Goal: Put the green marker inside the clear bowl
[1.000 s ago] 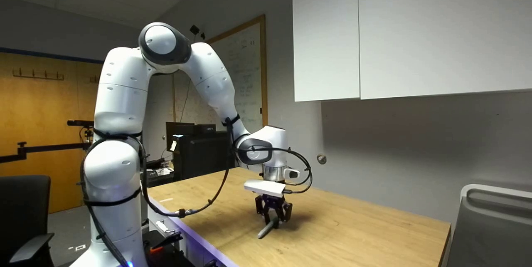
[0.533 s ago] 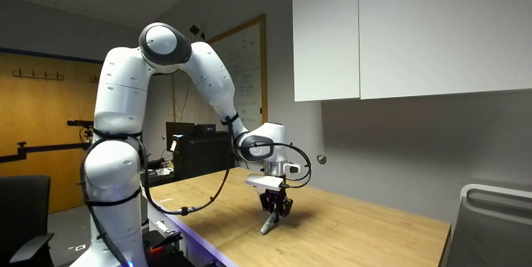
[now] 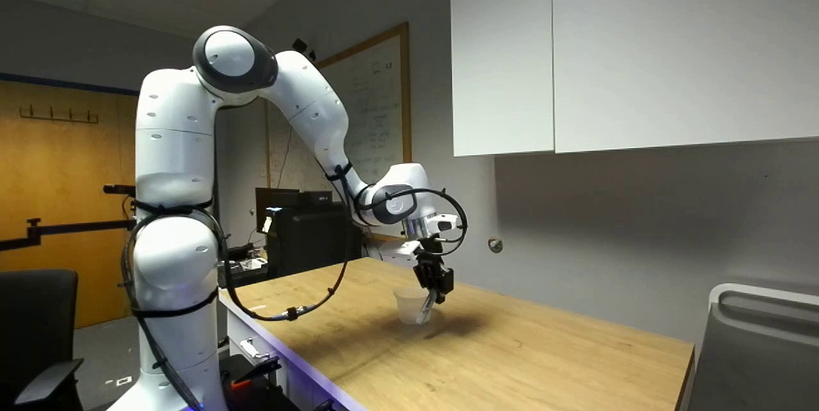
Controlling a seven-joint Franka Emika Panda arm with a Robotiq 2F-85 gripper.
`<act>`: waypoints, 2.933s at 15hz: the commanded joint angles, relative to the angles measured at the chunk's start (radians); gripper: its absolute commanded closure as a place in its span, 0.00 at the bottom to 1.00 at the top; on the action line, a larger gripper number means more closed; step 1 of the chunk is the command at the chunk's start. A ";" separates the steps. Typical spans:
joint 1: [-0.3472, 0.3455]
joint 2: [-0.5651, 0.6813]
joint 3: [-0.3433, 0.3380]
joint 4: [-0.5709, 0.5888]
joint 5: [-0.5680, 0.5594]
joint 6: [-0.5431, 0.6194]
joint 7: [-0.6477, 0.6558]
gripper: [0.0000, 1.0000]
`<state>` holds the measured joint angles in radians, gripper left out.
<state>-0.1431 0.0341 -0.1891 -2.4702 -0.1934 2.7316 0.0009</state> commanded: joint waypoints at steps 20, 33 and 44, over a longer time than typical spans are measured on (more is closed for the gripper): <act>0.027 -0.166 0.204 0.057 -0.454 -0.117 0.717 0.95; 0.050 0.017 0.210 0.141 -0.420 -0.009 0.672 0.57; 0.052 0.011 0.212 0.114 -0.437 -0.012 0.699 0.42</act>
<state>-0.0910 0.0450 0.0228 -2.3558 -0.6308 2.7196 0.7002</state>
